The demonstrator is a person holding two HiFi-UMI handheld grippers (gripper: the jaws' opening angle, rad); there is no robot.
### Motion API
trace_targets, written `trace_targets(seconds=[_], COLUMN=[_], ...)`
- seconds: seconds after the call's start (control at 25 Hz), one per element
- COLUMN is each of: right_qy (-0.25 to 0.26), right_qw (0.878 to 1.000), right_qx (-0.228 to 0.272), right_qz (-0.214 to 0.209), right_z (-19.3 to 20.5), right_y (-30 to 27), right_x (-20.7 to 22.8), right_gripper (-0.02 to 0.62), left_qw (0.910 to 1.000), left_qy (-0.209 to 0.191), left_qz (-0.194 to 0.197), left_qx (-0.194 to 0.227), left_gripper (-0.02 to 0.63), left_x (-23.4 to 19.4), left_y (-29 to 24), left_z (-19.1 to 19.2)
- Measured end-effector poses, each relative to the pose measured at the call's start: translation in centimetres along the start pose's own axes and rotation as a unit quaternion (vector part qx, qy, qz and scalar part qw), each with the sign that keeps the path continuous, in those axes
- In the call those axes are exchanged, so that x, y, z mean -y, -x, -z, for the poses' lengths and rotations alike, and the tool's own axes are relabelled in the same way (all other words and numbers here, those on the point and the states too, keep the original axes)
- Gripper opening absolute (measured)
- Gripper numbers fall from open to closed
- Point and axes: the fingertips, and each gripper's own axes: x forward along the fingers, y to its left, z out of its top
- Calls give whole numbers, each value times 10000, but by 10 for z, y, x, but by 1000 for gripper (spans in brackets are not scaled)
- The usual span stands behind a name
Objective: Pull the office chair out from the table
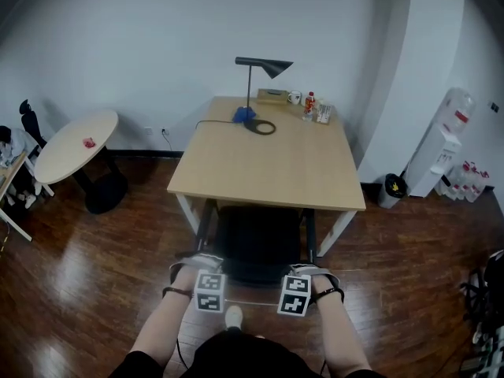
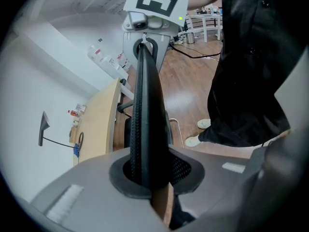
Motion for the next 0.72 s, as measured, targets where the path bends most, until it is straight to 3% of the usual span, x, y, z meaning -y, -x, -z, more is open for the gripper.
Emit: trace_targets(seconds=[0.72], right_qy=[-81], right_qw=[10000], right_qx=[-36], right_qz=[-16], right_z=[-3], right_y=[15], right_x=[-42], right_gripper=[57], left_qw=[10000], left_qy=[8], left_qz=[56], left_qx=[17], left_gripper=[52], left_x=[39], left_y=[19], left_z=[-11])
